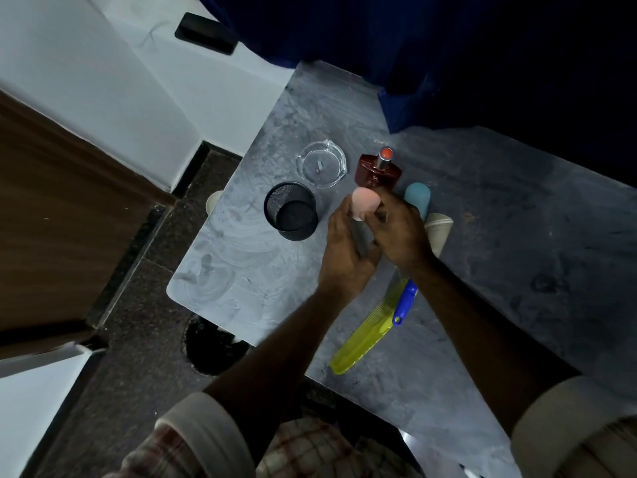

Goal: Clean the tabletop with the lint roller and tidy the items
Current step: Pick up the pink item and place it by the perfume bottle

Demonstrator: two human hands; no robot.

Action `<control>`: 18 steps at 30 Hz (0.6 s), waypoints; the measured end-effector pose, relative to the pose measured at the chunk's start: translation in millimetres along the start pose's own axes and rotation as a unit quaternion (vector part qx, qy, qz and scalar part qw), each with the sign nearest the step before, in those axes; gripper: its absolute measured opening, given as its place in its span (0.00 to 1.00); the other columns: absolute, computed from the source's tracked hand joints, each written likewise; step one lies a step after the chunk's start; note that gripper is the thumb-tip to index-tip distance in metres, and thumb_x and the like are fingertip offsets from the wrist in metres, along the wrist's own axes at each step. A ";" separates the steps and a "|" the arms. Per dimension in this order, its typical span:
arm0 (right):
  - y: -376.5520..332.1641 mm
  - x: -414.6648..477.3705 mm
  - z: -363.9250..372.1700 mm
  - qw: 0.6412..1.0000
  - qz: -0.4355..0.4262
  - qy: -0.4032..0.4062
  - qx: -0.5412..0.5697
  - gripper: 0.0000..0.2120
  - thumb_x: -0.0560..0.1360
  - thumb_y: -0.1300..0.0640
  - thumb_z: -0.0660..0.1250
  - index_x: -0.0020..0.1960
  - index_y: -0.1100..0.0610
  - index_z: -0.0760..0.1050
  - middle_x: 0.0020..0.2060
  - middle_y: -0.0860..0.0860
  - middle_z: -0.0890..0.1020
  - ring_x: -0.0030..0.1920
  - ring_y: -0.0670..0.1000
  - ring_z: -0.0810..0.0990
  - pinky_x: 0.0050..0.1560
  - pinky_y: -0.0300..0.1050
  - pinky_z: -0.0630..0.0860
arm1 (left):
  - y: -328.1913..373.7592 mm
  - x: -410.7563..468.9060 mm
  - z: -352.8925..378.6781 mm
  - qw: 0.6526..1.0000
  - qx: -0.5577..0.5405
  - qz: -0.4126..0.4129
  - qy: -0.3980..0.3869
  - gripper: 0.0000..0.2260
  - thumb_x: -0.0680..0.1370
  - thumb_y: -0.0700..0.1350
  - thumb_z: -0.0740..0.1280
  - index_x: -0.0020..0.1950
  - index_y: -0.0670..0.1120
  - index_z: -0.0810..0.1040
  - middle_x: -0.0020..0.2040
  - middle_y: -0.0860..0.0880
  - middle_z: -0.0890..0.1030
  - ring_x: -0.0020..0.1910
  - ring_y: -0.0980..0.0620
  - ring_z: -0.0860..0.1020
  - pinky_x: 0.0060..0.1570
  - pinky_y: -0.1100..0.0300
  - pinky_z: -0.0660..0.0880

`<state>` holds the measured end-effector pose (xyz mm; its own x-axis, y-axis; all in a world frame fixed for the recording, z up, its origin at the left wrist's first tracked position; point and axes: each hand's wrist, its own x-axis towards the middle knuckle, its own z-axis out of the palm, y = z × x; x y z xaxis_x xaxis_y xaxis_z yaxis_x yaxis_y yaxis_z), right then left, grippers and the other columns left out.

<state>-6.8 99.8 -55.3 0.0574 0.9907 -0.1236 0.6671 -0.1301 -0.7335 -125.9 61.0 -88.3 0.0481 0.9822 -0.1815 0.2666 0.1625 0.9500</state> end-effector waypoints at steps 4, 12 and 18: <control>0.1 -3.8 2.3 1.000 0.007 -0.008 -0.012 0.21 0.79 0.57 0.70 0.72 0.54 0.75 0.63 0.54 0.84 0.63 0.55 0.83 0.65 0.52 0.80 | -1.5 -1.7 -0.7 1.000 0.016 0.000 0.001 0.43 0.74 0.39 0.78 0.84 0.39 0.60 0.80 0.40 0.69 0.80 0.42 0.70 0.78 0.38 0.69; -2.5 -5.5 3.3 0.999 0.011 -0.004 -0.031 0.20 0.78 0.57 0.71 0.70 0.55 0.76 0.61 0.55 0.84 0.62 0.56 0.83 0.64 0.56 0.80 | 1.8 -1.6 -1.6 0.999 0.038 0.006 0.003 0.43 0.73 0.36 0.79 0.84 0.38 0.61 0.78 0.40 0.69 0.79 0.44 0.71 0.78 0.41 0.69; -2.8 -4.9 2.5 1.000 -0.002 -0.005 -0.030 0.19 0.78 0.56 0.72 0.68 0.56 0.78 0.60 0.55 0.85 0.60 0.55 0.84 0.63 0.52 0.81 | 3.7 -3.1 -2.8 0.999 0.042 0.004 0.007 0.42 0.74 0.37 0.79 0.84 0.39 0.61 0.79 0.41 0.68 0.80 0.45 0.70 0.79 0.43 0.69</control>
<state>-10.8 95.3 -54.4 0.0475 0.9908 -0.1269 0.7101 -0.1228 -0.6933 -127.7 58.8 -83.5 0.0378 0.9847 -0.1703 0.3453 0.1470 0.9269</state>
